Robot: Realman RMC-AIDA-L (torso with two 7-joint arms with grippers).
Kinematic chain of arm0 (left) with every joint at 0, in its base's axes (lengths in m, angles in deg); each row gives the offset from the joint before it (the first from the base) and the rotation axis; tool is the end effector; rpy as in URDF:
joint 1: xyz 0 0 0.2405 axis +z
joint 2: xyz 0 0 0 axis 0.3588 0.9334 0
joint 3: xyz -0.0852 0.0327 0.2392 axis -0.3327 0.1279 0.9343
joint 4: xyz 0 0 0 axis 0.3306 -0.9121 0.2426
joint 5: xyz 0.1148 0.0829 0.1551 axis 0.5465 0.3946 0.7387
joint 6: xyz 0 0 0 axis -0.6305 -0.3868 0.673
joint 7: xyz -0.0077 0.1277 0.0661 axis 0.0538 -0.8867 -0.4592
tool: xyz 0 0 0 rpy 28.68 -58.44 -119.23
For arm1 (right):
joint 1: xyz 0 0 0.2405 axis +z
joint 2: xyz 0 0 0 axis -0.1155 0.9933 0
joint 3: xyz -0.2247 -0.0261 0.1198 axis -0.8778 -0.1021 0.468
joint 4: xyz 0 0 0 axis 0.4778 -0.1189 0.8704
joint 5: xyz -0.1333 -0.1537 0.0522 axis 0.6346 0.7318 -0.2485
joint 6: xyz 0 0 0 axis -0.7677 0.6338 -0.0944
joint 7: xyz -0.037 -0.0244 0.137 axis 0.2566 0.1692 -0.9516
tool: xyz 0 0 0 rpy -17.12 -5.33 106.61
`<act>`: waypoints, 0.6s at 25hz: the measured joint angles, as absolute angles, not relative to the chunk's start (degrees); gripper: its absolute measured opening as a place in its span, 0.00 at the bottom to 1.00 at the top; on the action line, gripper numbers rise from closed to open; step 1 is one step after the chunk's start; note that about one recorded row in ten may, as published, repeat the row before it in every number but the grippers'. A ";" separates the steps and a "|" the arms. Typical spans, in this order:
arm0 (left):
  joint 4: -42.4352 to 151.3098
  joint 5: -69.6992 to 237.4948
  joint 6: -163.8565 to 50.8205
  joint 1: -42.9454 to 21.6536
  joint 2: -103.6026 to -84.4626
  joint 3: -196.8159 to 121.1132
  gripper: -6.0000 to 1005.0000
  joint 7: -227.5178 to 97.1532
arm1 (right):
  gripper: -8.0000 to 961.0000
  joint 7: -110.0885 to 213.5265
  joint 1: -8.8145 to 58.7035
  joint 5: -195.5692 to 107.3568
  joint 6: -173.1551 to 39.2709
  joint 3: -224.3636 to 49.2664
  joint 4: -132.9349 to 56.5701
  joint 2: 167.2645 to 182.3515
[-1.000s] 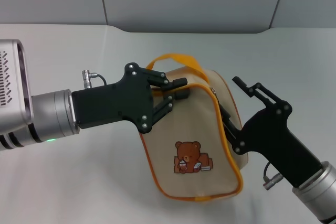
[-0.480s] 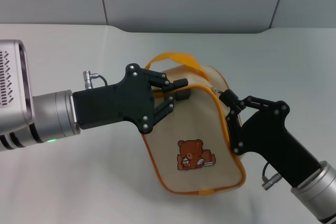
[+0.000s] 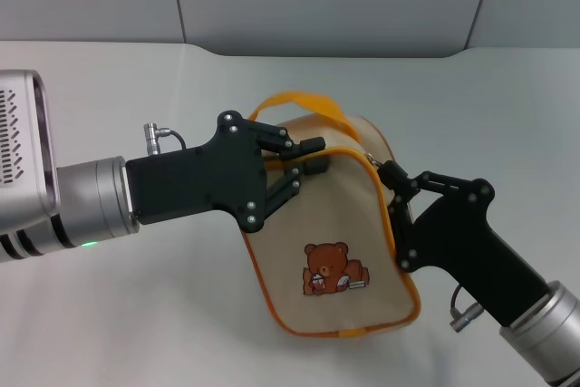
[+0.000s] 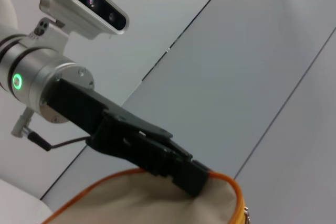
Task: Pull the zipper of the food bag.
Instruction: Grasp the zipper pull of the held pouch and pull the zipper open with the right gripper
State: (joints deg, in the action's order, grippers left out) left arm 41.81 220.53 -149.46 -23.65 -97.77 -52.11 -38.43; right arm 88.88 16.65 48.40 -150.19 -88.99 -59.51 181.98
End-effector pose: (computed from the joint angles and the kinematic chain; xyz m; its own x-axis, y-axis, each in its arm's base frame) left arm -0.2094 0.3260 -0.0334 0.7113 -0.3170 0.6273 -0.0805 -0.9234 -0.3753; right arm 0.2457 0.2365 -0.0849 0.7686 0.5744 -0.2817 -0.0286 -0.4090 -0.9121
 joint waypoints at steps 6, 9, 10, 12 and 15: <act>41.74 220.45 -149.46 -23.64 -97.77 -52.26 0.09 -38.43 | 0.05 88.90 13.05 48.17 -150.11 -88.99 -59.50 181.98; 41.69 220.43 -149.43 -23.80 -97.77 -52.27 0.09 -38.43 | 0.07 88.44 11.09 48.16 -149.03 -88.98 -59.36 181.98; 41.67 220.43 -149.41 -23.82 -97.77 -52.31 0.09 -38.44 | 0.07 88.03 10.27 48.12 -148.28 -88.98 -59.19 181.98; 41.63 220.43 -149.37 -23.84 -97.77 -52.47 0.09 -38.45 | 0.08 87.05 8.89 48.11 -146.53 -88.98 -58.74 181.97; 41.54 220.41 -149.34 -23.85 -97.77 -52.54 0.09 -38.45 | 0.09 86.12 6.68 48.05 -143.88 -88.98 -57.64 181.98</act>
